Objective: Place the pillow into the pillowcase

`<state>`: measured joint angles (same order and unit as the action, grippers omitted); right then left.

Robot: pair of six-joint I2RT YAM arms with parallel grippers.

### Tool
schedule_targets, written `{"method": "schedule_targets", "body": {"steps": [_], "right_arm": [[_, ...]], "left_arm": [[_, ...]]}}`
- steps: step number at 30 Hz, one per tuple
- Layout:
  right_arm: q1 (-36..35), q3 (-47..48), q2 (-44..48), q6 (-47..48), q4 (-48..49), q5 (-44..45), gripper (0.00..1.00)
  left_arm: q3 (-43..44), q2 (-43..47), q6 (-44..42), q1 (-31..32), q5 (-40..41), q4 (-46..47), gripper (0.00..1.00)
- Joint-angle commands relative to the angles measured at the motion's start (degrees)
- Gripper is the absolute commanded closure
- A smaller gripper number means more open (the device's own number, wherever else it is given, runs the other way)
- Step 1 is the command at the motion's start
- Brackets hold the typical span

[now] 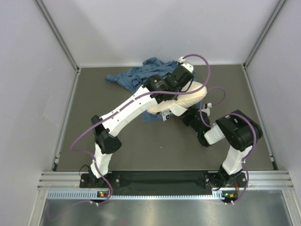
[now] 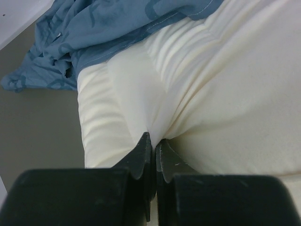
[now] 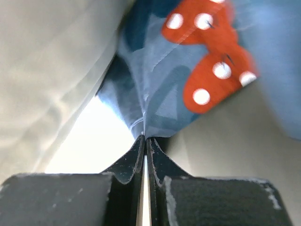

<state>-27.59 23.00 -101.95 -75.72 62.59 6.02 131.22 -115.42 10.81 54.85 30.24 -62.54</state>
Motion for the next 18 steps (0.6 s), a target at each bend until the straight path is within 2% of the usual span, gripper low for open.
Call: {"method": "schedule_targets", "body": {"steps": [1, 3, 8, 11, 15, 18], "right_arm": [[-0.97, -1.56, 2.72, 10.06, 26.08, -10.58, 1.0], [-1.41, -3.57, 4.91, 12.08, 29.87, -11.2, 1.0], [-4.57, -6.92, 15.0, 20.16, 30.31, -13.31, 1.0], [-5.1, -7.89, 20.71, 21.23, 30.05, -15.24, 1.0], [-5.1, -7.97, 28.64, 22.02, 25.22, -17.36, 1.0], [-5.19, -7.45, 36.63, 23.86, 17.41, -18.06, 1.0]], "left_arm": [[4.73, -0.24, 0.53, -0.45, 1.84, 7.0, 1.0], [5.54, -1.56, 0.62, -0.45, 2.37, 6.47, 1.0], [6.68, -3.85, 0.71, -0.45, 3.25, 6.47, 1.0], [6.51, -5.69, 0.97, -0.36, 3.42, 6.56, 1.0], [4.41, -7.54, 1.5, -0.01, 3.33, 6.91, 1.0], [1.77, -8.24, 1.58, 0.61, 4.3, 8.66, 1.0]]}}
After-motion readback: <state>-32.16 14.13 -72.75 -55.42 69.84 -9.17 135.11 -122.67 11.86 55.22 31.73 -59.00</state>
